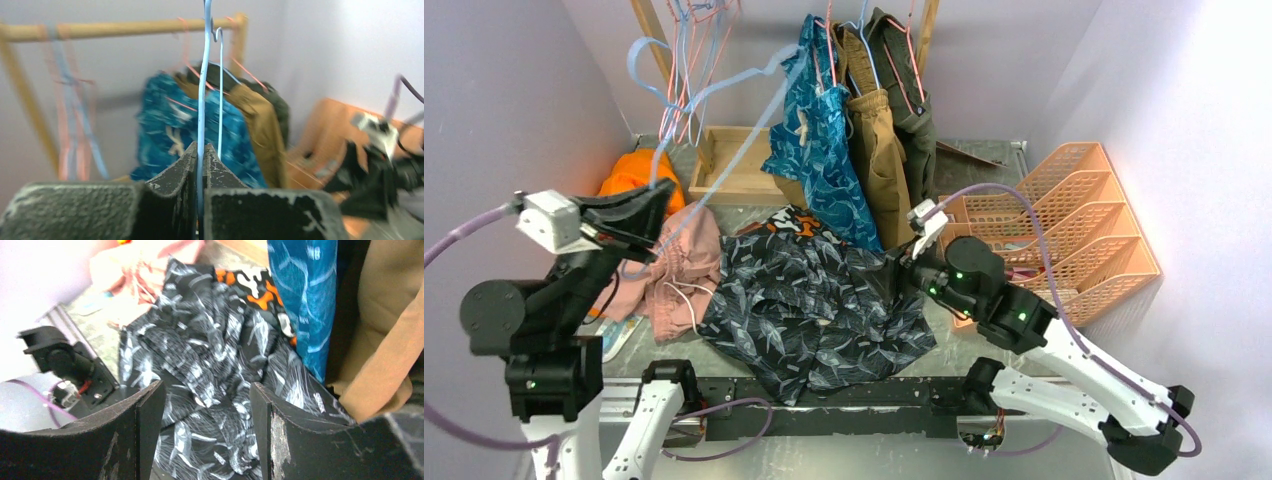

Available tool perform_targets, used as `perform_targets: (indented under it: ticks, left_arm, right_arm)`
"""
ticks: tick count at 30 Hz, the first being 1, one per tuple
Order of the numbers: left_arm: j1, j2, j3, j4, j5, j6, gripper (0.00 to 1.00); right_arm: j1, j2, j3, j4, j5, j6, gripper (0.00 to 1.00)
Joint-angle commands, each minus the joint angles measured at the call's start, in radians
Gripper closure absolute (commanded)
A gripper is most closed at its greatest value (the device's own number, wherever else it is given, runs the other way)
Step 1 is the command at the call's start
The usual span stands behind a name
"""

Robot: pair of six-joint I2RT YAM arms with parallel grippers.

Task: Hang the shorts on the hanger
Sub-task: Hang the shorts on the hanger.

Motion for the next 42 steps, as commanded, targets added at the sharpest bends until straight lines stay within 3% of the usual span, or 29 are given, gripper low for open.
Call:
perform_targets:
  ticks: [1, 4, 9, 11, 18, 25, 31, 37, 42]
  left_arm:
    - [-0.007, -0.005, -0.115, 0.215, 0.378, -0.137, 0.93]
    - [-0.007, -0.006, -0.204, 0.314, 0.479, -0.202, 0.93]
    - [-0.007, 0.012, -0.397, 0.701, 0.635, -0.458, 0.93]
    - [-0.009, 0.018, -0.459, 0.783, 0.676, -0.504, 0.93]
    - [-0.08, 0.001, -0.608, 0.684, 0.721, -0.434, 0.93]
    - [-0.157, -0.048, -0.747, 0.636, 0.511, -0.453, 0.93]
    - [-0.267, -0.045, -0.686, 0.452, 0.304, -0.289, 0.93]
    - [-0.294, -0.067, -0.581, 0.269, 0.082, -0.183, 0.93]
    - [-0.294, -0.093, -0.478, 0.076, -0.141, -0.135, 0.93]
  right_arm:
    - [0.006, -0.067, 0.072, -0.02, -0.114, -0.073, 0.34]
    - [0.006, -0.105, 0.116, -0.037, -0.198, -0.104, 0.34]
    - [0.006, -0.123, 0.233, -0.045, -0.317, -0.112, 0.33]
    - [0.006, -0.105, 0.285, -0.041, -0.361, -0.115, 0.33]
    - [0.007, -0.048, 0.32, 0.017, -0.364, -0.097, 0.32]
    - [0.007, 0.104, 0.335, 0.012, -0.193, 0.076, 0.35]
    - [0.032, 0.198, 0.3, 0.138, -0.184, 0.24, 0.36]
    - [0.298, 0.333, 0.409, 0.1, 0.22, 0.253, 0.35]
    - [0.333, 0.377, 0.445, 0.081, 0.386, 0.325, 0.35]
